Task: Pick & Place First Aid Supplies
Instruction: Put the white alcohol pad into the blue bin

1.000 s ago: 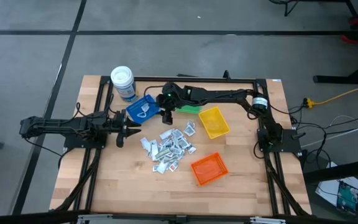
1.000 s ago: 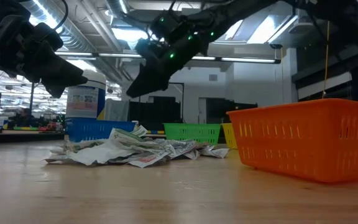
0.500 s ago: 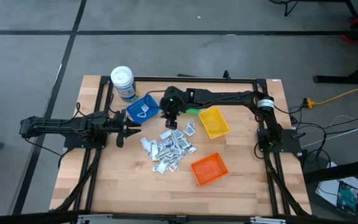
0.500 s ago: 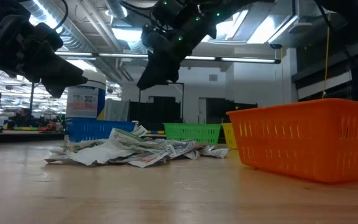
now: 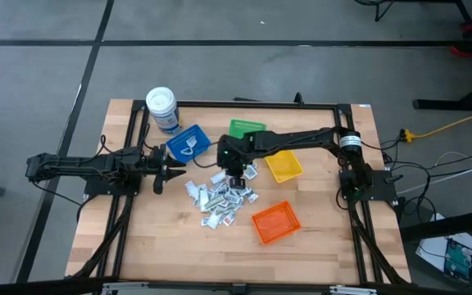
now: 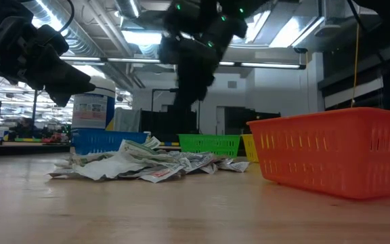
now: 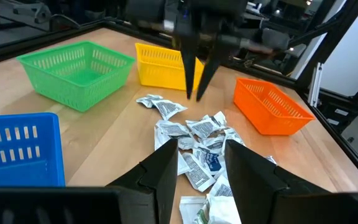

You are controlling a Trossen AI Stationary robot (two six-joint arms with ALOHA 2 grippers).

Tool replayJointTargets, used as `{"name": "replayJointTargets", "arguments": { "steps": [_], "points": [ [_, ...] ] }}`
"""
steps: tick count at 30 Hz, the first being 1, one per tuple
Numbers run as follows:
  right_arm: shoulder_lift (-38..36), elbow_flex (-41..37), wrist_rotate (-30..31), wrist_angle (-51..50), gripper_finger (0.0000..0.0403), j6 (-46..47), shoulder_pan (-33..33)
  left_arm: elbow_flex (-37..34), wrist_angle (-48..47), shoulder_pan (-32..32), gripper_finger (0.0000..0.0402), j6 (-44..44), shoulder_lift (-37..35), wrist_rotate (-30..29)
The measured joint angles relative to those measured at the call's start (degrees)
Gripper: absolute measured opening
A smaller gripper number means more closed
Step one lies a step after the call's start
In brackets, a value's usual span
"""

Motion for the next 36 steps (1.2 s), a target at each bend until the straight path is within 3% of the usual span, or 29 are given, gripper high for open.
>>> {"name": "replayJointTargets", "arguments": {
  "steps": [8, 17, 28, 36],
  "points": [
    [-8.8, -15.0, 1.2, 11.3, 0.0031, 1.2, -0.7, 0.0, 0.0, 0.0, 0.0127, 0.0, 0.0, 0.0],
    [-8.6, -22.9, 1.3, 23.0, 0.0035, 4.5, -1.6, 0.0, 0.3, 0.0, 0.0127, 0.0, 0.0, 0.0],
    [-6.9, -25.4, 1.6, 25.9, 0.0141, 10.6, -3.2, 0.0, 0.7, 0.0, 0.0127, 0.0, 0.0, 0.2],
    [-3.9, -25.4, 1.3, 27.7, 0.0163, 14.5, -3.4, 0.0, 1.1, 0.0, 0.0127, 0.0, 0.0, 0.1]
  ]
}}
